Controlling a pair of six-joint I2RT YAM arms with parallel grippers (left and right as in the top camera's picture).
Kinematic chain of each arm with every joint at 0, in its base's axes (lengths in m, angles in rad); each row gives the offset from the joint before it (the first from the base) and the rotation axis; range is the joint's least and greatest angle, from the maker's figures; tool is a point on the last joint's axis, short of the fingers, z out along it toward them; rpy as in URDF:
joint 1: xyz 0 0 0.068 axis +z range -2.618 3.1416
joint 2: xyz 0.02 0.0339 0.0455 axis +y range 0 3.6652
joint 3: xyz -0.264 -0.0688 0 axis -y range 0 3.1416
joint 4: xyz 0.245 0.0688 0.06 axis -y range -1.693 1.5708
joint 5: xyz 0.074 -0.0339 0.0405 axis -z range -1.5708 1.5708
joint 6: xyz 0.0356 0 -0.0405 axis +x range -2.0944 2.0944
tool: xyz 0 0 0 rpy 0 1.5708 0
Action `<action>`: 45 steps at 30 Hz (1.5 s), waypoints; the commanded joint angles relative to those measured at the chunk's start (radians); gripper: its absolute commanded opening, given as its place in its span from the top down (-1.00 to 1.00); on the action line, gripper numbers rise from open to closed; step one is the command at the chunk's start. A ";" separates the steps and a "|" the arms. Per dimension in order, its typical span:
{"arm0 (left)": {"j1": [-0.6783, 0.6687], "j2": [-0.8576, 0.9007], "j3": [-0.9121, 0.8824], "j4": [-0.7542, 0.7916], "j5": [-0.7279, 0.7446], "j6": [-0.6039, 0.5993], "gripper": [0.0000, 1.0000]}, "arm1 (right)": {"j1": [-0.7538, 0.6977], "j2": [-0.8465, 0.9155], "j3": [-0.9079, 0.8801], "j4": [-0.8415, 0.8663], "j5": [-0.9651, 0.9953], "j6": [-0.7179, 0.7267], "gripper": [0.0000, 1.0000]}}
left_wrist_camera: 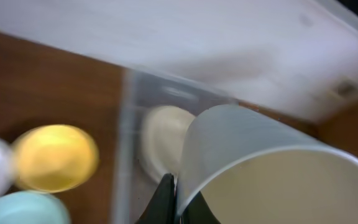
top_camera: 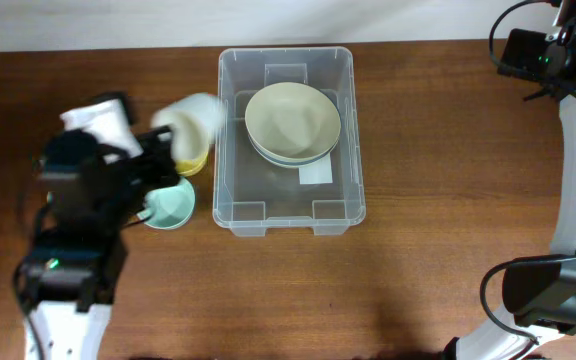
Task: Pack container
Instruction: 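Lift the cream cup with the left gripper and carry it into the bin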
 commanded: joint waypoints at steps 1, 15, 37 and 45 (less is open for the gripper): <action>-0.140 0.090 0.094 0.006 -0.064 0.021 0.99 | 0.001 0.003 0.000 0.002 -0.002 0.011 -0.98; -0.404 0.575 0.463 -0.182 -0.272 0.064 0.99 | 0.001 0.003 0.000 0.002 -0.002 0.011 -0.98; -0.526 0.864 0.468 -0.200 -0.287 0.064 0.99 | 0.001 0.003 0.000 0.002 -0.002 0.011 -0.98; -0.547 0.914 0.468 -0.203 -0.286 0.064 0.99 | 0.001 0.003 0.000 0.002 -0.002 0.011 -0.98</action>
